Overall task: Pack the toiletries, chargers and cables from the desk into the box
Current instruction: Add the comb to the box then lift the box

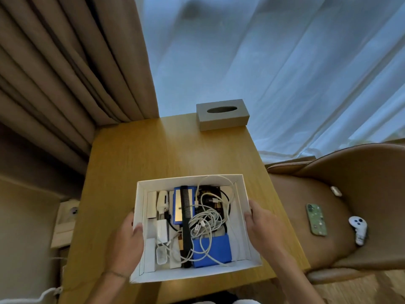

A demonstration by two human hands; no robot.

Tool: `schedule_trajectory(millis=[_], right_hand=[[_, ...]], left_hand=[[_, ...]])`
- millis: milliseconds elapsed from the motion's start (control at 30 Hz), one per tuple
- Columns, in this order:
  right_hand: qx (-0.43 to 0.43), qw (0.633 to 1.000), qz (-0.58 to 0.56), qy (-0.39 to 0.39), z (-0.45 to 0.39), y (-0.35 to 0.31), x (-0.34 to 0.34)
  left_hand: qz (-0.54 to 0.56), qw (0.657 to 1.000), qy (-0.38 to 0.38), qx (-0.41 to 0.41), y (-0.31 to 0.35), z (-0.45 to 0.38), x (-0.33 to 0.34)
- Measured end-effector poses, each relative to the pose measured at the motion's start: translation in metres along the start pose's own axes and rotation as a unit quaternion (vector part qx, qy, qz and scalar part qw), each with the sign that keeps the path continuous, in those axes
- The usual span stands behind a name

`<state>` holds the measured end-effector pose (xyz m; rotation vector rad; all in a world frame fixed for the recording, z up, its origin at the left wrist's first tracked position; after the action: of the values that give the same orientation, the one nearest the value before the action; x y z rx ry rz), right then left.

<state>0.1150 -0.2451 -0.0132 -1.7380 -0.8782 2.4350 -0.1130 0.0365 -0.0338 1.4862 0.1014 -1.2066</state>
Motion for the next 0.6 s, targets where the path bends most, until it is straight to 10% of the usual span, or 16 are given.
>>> schedule_trajectory(millis=[600], right_hand=[[0.283, 0.936, -0.051, 0.204, 0.209, 0.049, -0.018]], left_hand=[[-0.038, 0.948, -0.186, 0.255, 0.084, 0.018, 0.028]])
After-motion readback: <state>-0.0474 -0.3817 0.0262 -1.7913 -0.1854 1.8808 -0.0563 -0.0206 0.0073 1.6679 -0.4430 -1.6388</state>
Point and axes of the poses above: each hand's wrist, its own z-axis away from the middle knuckle, its own x-axis out of the palm, y = z × x, the point moved 9 cm from there along -z, towards the middle knuckle, and after that the axes turned 4 degrees about x, right-handed, at the moved point
